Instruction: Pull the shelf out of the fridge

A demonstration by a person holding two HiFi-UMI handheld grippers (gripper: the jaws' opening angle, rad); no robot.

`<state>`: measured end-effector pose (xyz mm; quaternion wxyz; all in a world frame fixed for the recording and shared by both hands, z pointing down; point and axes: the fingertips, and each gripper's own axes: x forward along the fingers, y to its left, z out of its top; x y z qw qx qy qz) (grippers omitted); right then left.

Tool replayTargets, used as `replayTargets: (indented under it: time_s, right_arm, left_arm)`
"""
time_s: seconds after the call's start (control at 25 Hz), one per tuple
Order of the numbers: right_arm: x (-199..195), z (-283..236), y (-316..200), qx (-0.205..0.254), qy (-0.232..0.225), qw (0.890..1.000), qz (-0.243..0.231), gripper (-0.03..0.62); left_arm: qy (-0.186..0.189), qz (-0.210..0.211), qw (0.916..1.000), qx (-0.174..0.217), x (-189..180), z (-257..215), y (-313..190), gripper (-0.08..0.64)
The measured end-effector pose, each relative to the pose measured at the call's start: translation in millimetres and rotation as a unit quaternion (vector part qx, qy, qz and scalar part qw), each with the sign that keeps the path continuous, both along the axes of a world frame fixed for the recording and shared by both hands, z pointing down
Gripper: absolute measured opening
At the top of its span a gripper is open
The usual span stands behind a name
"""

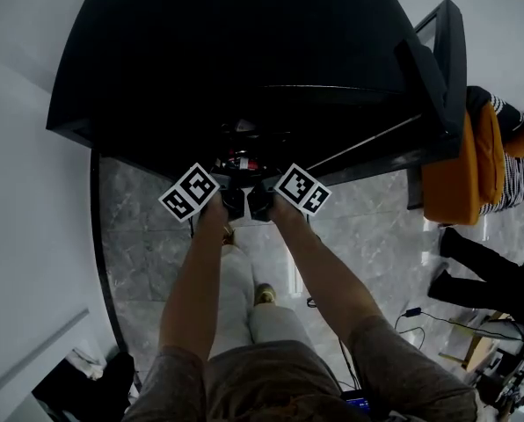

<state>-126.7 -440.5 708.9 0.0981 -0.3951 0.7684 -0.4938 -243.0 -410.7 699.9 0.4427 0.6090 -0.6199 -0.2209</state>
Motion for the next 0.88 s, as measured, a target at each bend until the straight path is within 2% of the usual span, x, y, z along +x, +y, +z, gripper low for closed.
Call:
replayTargets:
  time_s: [0.2,0.52,0.76,0.88]
  right_arm:
    - [4.5,1.0,-20.8,0.003,-0.005,1.0,0.021,0.183]
    - [3.4,0.2,-45.5,-0.009,-0.007,0.997,0.071,0.179]
    - [8.9,-4.2,-53.4,0.012,0.012,0.996,0.087,0.127]
    - [9.3,-4.6,-56.2,0.014,0.012,0.996,0.091,0.124]
  left_arm:
    - [0.004,-0.005,1.0,-0.003,-11.0,7.8,-14.2,0.163]
    - [-0.021,-0.019,0.9995,0.014,-15.7,5.3,-27.1,0.152]
    - [-0.025,-0.036,0.9988,0.023,-20.9,4.4,-38.9,0.129]
    - [-0.02,-0.044,0.9984,0.028,-22.8,3.9,-41.3,0.124]
